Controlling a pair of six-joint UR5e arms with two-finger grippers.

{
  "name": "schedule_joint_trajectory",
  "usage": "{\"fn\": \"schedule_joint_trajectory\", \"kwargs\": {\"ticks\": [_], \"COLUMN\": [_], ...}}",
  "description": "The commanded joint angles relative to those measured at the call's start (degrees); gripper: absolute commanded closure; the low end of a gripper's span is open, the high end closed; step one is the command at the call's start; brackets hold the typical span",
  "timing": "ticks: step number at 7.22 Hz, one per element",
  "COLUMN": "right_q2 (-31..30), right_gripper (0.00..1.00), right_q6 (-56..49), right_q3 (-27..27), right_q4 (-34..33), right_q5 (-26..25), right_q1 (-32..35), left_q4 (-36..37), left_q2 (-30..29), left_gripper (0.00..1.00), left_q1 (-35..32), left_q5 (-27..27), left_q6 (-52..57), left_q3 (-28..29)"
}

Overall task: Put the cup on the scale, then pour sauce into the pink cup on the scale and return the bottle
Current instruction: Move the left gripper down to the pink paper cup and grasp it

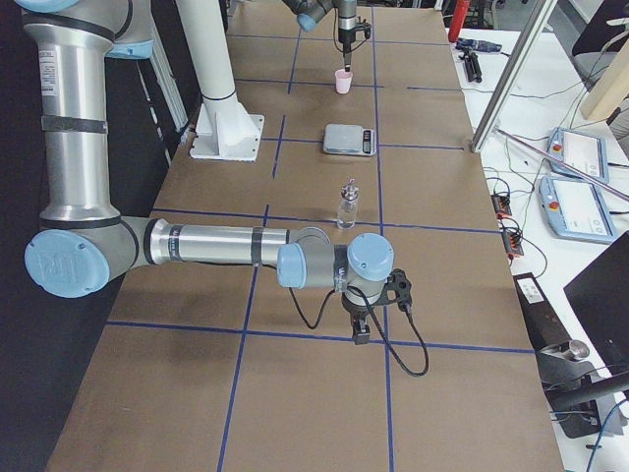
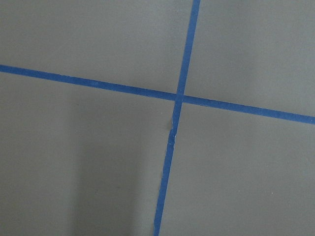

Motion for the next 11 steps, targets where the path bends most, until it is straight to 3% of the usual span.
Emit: {"fn": "schedule_joint_trajectory", "kwargs": {"ticks": [1, 3, 5, 6, 8, 9, 11], "right_q2": [0.01, 0.01, 0.01, 0.01, 0.01, 0.01, 0.01], "right_gripper": [0.0, 0.0, 0.0, 0.0, 0.0, 0.0, 0.0], "right_q6": [0.0, 0.0, 0.09, 0.09, 0.09, 0.09, 0.09], "right_q3": [0.16, 0.16, 0.25, 0.25, 0.25, 0.33, 0.25], "right_q4": [0.03, 0.03, -0.05, -0.05, -0.05, -0.14, -0.23], "right_q5": [0.09, 0.0, 0.18, 0.18, 0.18, 0.26, 0.26], "right_q1": [0.0, 0.0, 0.09, 0.09, 0.09, 0.09, 0.09], "left_q4": [-0.01, -0.01, -0.01, -0.01, -0.01, -0.01, -0.01], "left_q2": [-0.02, -0.02, -0.02, -0.02, 0.07, 0.07, -0.02], "left_gripper": [0.02, 0.04, 0.13, 0.23, 0.78, 0.96, 1.0], "left_q1": [0.41, 1.46, 1.91, 1.99, 1.91, 1.99, 1.99], "left_q5": [0.39, 0.39, 0.39, 0.39, 0.47, 0.48, 0.39], "left_q6": [0.2, 0.2, 0.11, 0.11, -0.07, -0.07, -0.42], "left_q3": [0.66, 0.75, 0.66, 0.66, 0.57, 0.14, -0.39]}}
